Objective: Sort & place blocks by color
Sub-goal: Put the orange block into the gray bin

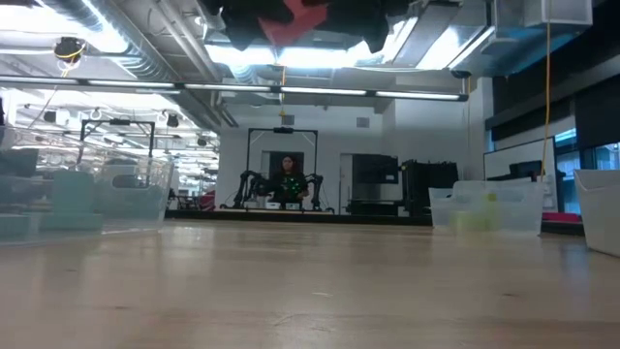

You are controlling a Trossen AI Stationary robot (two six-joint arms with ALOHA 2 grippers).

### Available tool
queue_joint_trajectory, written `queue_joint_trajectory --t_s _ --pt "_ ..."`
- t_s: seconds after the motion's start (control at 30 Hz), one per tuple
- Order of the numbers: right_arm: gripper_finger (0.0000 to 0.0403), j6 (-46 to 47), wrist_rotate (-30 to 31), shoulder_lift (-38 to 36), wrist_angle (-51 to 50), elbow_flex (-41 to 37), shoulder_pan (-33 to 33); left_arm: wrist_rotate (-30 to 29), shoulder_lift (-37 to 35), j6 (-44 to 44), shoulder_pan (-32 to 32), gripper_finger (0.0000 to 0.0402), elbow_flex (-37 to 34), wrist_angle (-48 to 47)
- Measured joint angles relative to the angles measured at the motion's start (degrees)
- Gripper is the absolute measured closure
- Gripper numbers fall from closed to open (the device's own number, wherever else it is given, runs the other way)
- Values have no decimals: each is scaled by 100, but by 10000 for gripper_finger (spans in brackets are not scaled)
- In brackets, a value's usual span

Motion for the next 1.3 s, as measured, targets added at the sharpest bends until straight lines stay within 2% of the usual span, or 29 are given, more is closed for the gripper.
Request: queue_joint_trajectory --t_s 0.2,0.33,0.47,0.6,0.77,0.83,0.93,1.07,1.17,1.3 --pt "268 113 -4 -5 5 -3 0 -14 -9 -28 2 280 0 61" --pt "269 154 -122 -9 -4 -3 -2 -31 -9 -103 0 275 0 90" --pt "269 201 -179 -131 -405 -1 -2 -89 -87 -296 101 204 0 -36" --pt "269 464 -206 -560 -1679 -1 -35 188 -463 -470 321 146 2 -489" --pt "269 1072 -151 -1296 -3660 -12 94 -70 -1255 -677 475 127 0 -1031" --pt "269 1404 -13 -1632 -4190 -119 295 -384 -1599 -647 460 127 -15 -872" --pt "269 2046 345 -2244 -4347 -436 695 -855 -2190 -638 346 129 -348 -158" --pt "269 3049 1361 -2989 -4312 -924 1368 -1368 -3006 -787 148 129 -1307 1224" --pt "269 3429 2153 -3340 -3900 -1222 1801 -1553 -3549 -1019 -28 129 -2065 2166" --pt "269 3272 2650 -3461 -3192 -1416 2003 -1576 -3979 -1090 -234 129 -2734 2979"
